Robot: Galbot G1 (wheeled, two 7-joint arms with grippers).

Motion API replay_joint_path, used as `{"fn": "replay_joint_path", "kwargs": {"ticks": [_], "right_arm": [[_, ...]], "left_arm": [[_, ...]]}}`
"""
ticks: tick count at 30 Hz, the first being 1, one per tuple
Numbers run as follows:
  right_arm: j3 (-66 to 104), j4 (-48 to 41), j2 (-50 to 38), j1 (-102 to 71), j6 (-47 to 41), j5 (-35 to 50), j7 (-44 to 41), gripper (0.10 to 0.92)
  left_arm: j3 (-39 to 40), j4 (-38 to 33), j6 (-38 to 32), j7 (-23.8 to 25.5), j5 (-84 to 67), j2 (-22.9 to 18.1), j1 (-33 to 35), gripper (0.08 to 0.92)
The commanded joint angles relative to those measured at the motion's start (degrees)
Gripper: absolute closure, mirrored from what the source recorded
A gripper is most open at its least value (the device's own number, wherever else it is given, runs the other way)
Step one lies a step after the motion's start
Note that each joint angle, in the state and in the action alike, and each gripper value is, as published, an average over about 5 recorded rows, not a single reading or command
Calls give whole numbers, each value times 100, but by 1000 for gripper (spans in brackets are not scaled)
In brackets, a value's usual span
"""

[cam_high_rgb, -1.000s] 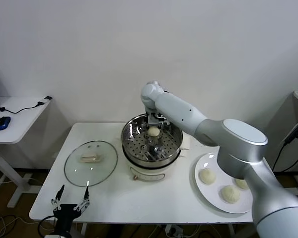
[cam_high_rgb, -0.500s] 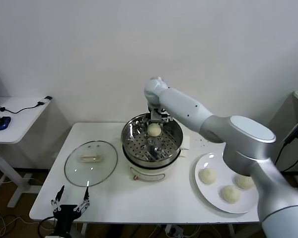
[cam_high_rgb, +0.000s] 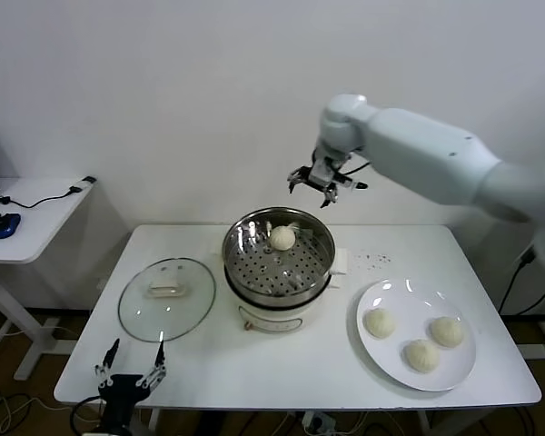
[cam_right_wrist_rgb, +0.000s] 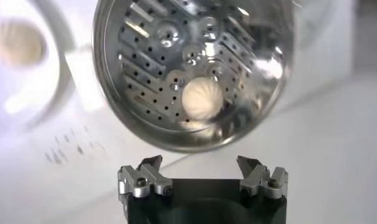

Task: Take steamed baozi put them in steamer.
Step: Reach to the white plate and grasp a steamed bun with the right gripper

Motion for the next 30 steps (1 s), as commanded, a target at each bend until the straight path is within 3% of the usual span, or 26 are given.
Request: {"fn": "replay_joint_path", "kwargs": {"ticks": [1,6,13,30], "right_arm": [[-1224,1441,-2297,684,-3055,2691,378,203],[-1372,1853,-2871,221,-3204,2539,-96,203],[-480,1789,-3000,-1512,-2661,1321,-478,203],[1236,538,-1759,-3547,-2593,519,33,203]], "left_arm": [[29,-27,-1,0,-22,8,26,177],[41,-31,-4,-3,-30,1,46,177],[30,-16,-11,-8,-24,-1,73,177],[17,33,-32,-16,3,-46,121,177]]}}
